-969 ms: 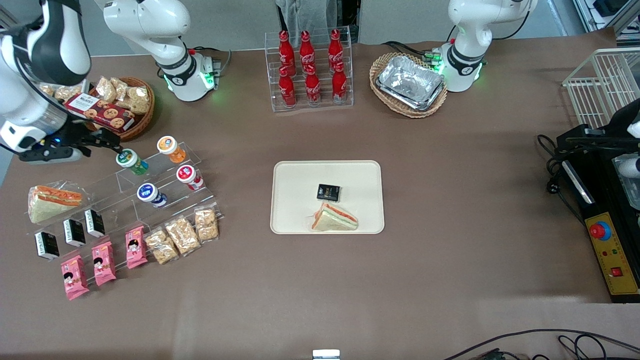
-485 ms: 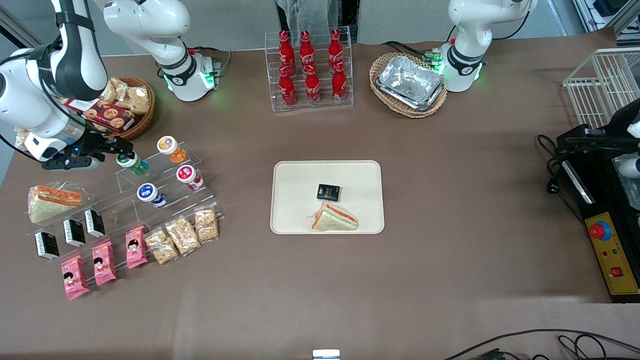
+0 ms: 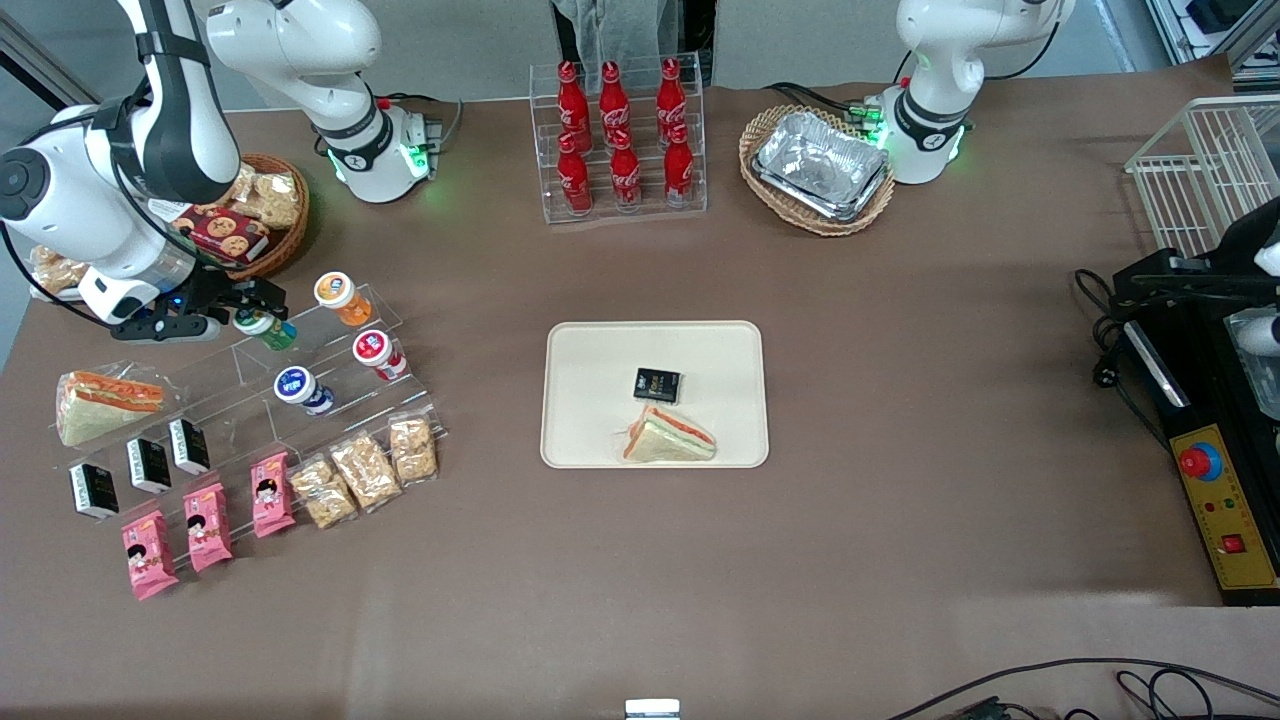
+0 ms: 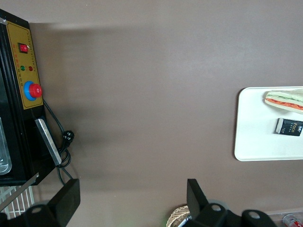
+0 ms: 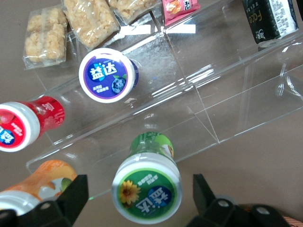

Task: Place green gum on tray
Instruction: 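Lower the right gripper onto the green gum bottle and close it, then lift the green gum bottle out of the rack with the right gripper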

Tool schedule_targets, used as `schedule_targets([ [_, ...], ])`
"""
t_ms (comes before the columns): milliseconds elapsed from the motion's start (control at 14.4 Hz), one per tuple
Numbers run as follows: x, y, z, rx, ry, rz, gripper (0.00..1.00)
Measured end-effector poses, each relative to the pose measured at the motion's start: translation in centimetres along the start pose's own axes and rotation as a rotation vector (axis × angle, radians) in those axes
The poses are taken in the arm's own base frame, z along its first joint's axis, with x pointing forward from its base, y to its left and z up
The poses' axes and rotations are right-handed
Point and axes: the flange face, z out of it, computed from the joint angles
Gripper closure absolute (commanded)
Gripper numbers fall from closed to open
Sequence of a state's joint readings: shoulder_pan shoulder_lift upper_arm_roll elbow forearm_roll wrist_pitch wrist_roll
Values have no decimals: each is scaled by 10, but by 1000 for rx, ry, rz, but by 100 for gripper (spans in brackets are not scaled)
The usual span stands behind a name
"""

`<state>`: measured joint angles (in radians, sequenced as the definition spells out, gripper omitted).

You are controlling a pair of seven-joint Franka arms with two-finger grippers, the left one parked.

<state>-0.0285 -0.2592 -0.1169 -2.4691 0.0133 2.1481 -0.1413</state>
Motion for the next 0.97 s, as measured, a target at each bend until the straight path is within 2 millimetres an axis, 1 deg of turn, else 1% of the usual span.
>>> schedule_targets([
  [208,-2,0,6,-4,4,-2,74],
  [277,-2,0,7,-6,5,-4,85],
  [415,-2,0,8,-14,7,-9,94],
  [692,-1,1,6,-27,19,-16,98],
  [762,1,1,2,-30,29,-17,98],
  [831,4,2,-9,-32,40,-18,98],
  [900,8,2,-28,-32,38,-18,98],
  [969,11,3,-56,-30,22,-18,98],
])
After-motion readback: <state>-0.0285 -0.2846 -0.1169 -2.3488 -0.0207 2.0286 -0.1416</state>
